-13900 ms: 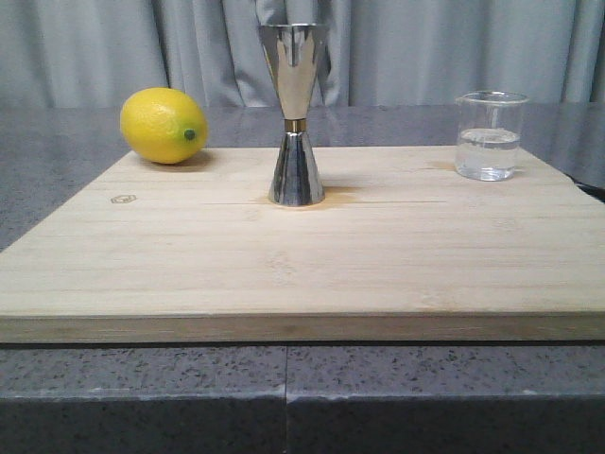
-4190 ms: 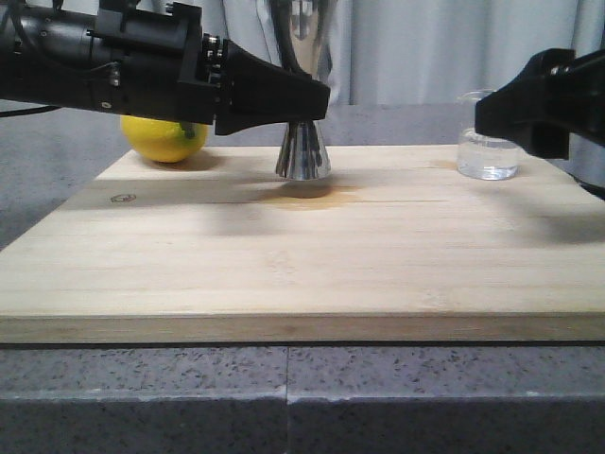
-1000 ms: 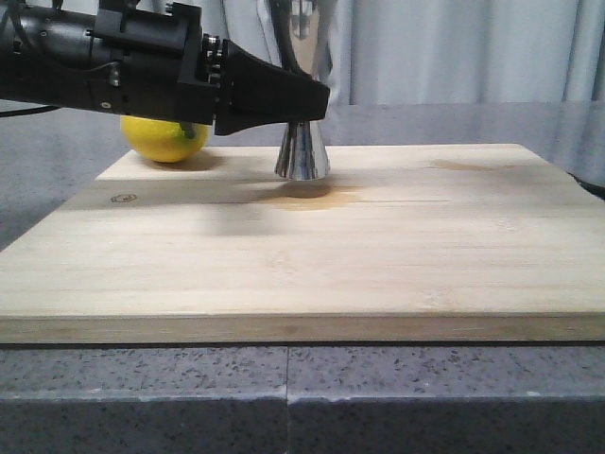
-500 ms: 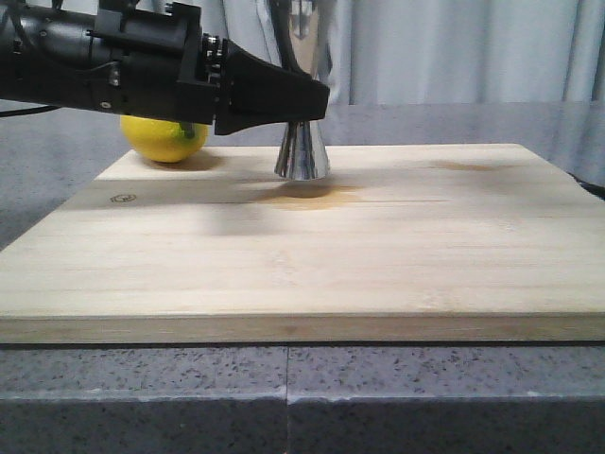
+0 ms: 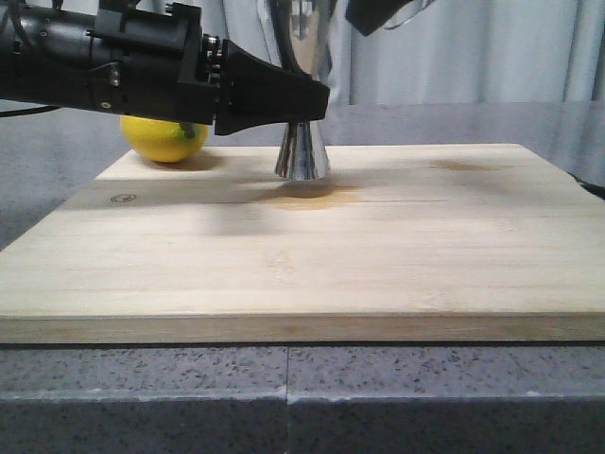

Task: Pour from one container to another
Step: 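Tilt the beaker with the right gripper, pouring liquid into the jigger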

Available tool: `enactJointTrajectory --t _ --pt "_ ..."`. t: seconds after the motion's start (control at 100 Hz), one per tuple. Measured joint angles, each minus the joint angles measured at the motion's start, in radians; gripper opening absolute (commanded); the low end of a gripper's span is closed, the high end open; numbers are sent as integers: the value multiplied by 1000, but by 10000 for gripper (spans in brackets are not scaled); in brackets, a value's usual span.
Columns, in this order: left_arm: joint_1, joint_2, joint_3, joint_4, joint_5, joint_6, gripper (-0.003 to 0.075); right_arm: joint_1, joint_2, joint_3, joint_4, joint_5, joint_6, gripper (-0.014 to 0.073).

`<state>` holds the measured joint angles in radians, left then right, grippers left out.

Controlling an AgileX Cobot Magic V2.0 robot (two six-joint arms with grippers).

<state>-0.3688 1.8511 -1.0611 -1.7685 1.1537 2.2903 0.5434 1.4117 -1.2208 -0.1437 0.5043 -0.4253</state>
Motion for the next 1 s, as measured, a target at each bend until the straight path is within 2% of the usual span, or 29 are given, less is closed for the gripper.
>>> enactJointTrajectory --t 0.53,1.0 --pt "0 0 0 0 0 0 60 24 40 -8 -91 -31 -98 280" --pt "0 0 0 2 0 0 60 32 55 -10 -153 -55 -112 279"
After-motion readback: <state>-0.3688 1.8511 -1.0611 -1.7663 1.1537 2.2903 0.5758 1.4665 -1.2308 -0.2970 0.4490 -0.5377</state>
